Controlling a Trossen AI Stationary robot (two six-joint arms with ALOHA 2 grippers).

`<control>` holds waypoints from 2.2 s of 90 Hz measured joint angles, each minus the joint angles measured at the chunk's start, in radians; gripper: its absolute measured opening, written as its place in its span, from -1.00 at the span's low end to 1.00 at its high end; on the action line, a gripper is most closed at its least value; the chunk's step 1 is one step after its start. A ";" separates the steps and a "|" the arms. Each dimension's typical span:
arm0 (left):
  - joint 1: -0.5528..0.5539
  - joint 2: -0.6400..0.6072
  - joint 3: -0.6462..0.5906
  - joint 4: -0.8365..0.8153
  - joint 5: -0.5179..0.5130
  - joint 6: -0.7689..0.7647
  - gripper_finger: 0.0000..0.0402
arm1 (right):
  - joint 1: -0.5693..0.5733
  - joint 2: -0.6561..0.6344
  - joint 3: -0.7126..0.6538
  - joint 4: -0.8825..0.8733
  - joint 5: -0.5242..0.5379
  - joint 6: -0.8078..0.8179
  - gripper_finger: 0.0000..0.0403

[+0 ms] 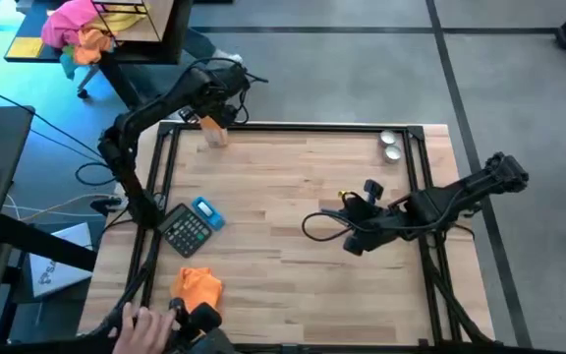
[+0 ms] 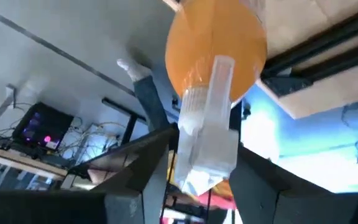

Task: Apply microfiber cloth
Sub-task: Spray the blue phone using the orange spray bottle

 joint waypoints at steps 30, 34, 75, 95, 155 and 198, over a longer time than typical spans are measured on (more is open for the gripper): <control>-0.010 -0.002 0.000 -0.002 0.024 -0.085 -0.63 | 0.000 0.000 0.000 0.000 -0.001 0.000 -1.00; -0.010 -0.003 0.000 -0.002 0.033 -0.107 -0.64 | 0.000 0.000 0.000 0.000 -0.004 0.000 -1.00; -0.047 -0.028 0.002 -0.036 0.100 -0.535 -0.73 | 0.022 0.000 0.000 0.013 0.014 0.000 -1.00; -0.126 -0.105 -0.002 -0.137 0.336 -0.840 -0.75 | 0.015 0.000 0.000 0.053 0.117 -0.035 -1.00; -0.577 -0.241 0.010 -0.119 0.780 -1.900 -0.83 | -0.067 0.151 0.000 0.507 0.375 -0.306 -1.00; -0.785 -0.150 0.010 -0.021 0.839 -2.333 -0.84 | -0.072 0.327 0.000 0.815 0.528 -0.198 -1.00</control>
